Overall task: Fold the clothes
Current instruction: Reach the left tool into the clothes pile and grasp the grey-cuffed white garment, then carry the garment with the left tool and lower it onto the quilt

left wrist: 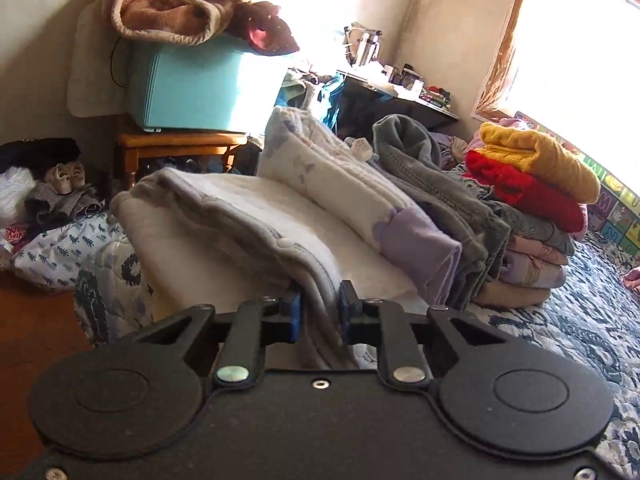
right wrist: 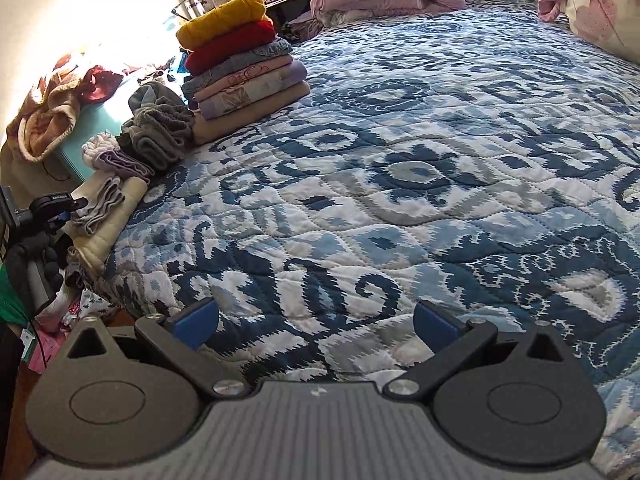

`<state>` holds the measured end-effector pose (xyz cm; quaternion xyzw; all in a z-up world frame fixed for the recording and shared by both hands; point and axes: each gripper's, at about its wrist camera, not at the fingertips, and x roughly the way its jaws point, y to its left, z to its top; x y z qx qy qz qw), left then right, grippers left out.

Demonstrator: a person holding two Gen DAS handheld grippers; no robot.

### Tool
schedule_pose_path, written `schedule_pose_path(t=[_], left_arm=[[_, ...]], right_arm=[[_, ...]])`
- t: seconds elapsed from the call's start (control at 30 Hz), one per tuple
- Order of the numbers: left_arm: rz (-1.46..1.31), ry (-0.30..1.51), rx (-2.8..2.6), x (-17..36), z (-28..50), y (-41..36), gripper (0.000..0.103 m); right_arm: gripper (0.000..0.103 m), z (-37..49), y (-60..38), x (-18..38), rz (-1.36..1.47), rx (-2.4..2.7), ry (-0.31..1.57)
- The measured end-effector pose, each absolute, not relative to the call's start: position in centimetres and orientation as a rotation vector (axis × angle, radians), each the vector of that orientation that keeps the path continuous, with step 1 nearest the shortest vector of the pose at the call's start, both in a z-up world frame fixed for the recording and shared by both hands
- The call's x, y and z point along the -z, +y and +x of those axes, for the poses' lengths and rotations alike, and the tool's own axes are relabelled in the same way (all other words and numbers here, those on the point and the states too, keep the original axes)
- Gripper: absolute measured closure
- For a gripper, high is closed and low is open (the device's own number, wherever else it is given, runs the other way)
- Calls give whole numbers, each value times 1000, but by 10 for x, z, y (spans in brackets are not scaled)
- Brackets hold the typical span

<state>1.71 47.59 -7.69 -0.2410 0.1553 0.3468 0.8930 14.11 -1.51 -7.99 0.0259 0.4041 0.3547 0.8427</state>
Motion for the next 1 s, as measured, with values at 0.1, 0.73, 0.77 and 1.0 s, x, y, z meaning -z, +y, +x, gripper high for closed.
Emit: schedule_pose_path(t=[0.1,0.73,0.77,1.0], left_arm=[[-498,272,-661,53,9,460,89],[-515,139,-163,-76,77,295,89],[-510,152,-131,-77,89,278,89],[-527,277,93,-62,171,142,89]], right_arm=[[0,136,-24,78,64,-735,851],[0,116,-152,81,317,-613,780],[0,115,-163,86,345,-597,776],[0,111,-241,122,535,-485,749]])
